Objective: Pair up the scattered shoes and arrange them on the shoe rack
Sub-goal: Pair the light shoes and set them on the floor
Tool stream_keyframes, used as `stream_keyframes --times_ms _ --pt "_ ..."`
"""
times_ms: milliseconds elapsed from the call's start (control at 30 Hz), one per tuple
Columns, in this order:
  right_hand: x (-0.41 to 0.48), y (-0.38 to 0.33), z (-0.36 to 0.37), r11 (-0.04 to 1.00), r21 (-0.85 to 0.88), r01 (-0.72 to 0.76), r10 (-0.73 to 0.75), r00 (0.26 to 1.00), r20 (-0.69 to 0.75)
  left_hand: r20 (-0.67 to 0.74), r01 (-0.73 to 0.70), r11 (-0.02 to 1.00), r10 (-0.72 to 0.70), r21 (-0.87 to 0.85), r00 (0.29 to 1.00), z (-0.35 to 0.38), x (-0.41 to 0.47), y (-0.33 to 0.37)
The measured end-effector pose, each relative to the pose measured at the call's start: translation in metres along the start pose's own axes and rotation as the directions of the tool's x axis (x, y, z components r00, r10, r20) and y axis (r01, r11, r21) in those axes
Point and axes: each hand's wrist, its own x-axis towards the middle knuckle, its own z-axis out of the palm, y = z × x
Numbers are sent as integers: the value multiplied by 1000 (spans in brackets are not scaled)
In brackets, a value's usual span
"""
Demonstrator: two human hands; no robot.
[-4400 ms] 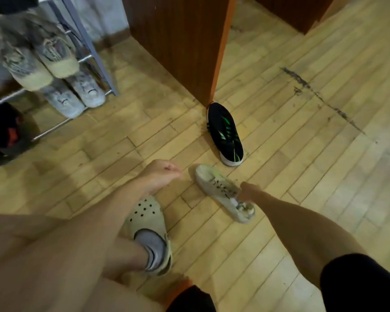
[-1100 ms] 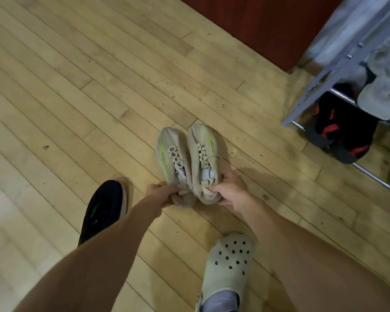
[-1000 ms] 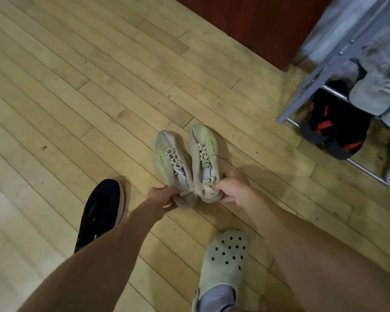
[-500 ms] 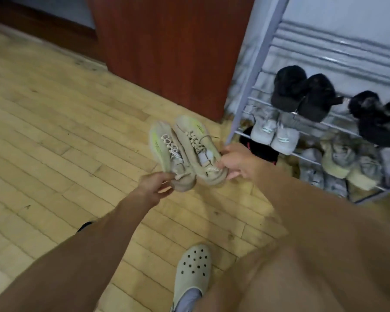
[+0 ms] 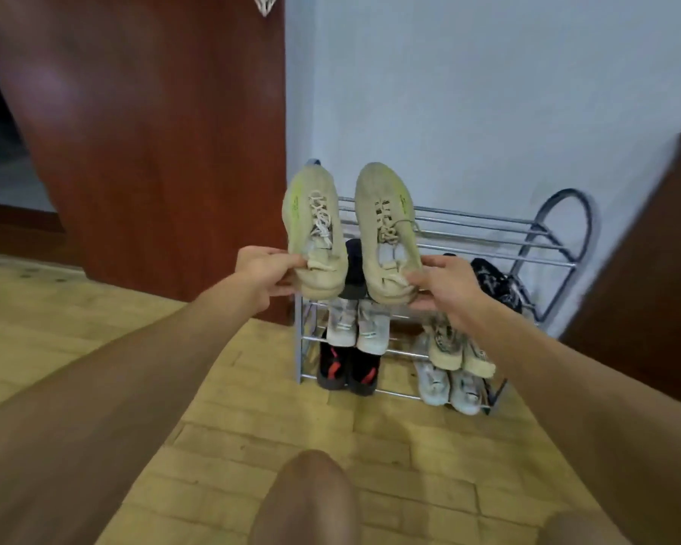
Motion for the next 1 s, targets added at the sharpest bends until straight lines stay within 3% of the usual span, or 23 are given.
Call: stream_keyframes --times_ms 267,567,767,1000 --pt "78 -26 -14 996 92 1 4 998 -57 110 3 997 -12 78 994 64 68 51" --pt "173 -28 -2 984 172 -49 63 995 -77 138 -30 988 10 148 990 104 160 50" --pt "190 -8 0 993 92 -78 88 989 -115 192 -37 943 -29 331 981 109 179 39" --pt "171 -11 2 993 -91 -70 66 997 -48 235 -57 924 -36 377 971 109 168 34"
